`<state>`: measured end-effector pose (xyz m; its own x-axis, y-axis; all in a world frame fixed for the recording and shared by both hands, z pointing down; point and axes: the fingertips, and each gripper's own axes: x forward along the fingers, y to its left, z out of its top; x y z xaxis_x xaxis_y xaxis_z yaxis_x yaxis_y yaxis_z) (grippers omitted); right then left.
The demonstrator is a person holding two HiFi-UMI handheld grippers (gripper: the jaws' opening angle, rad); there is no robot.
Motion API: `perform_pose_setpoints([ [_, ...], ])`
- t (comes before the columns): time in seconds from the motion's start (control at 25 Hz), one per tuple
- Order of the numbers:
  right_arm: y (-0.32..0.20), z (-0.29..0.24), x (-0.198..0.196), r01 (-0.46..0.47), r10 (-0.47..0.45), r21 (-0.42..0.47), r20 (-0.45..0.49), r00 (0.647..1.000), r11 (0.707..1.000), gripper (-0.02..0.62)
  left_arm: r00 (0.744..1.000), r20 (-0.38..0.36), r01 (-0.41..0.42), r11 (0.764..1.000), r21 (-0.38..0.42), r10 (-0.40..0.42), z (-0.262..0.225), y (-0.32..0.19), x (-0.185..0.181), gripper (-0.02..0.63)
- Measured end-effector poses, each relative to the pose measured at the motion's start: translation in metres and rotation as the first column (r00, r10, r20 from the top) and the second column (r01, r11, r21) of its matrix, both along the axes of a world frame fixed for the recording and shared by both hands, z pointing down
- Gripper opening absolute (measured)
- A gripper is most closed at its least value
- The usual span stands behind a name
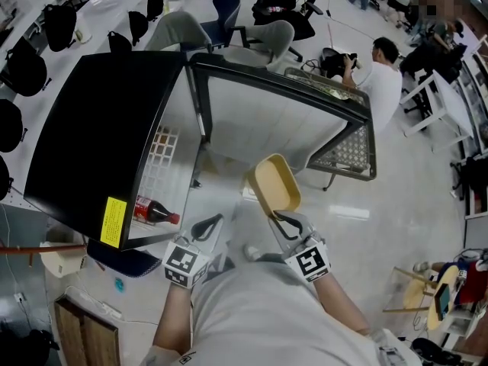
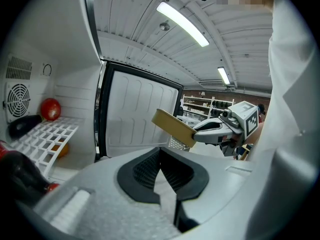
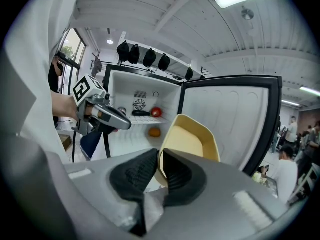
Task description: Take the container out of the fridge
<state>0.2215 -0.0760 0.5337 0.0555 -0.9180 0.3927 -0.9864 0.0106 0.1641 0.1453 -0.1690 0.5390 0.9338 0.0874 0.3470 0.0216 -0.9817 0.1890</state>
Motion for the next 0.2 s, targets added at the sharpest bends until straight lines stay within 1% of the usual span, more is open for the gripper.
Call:
perform_pose_setpoints([
  [0.2,0.0028,0.0,0.003,-0.002,0.002,0.009,0.008,1.0,1.0,0.04,1.0,0.005,0.005,1.0,0.001,-0.005,0.0008,0.0025,0.0007,0.009],
])
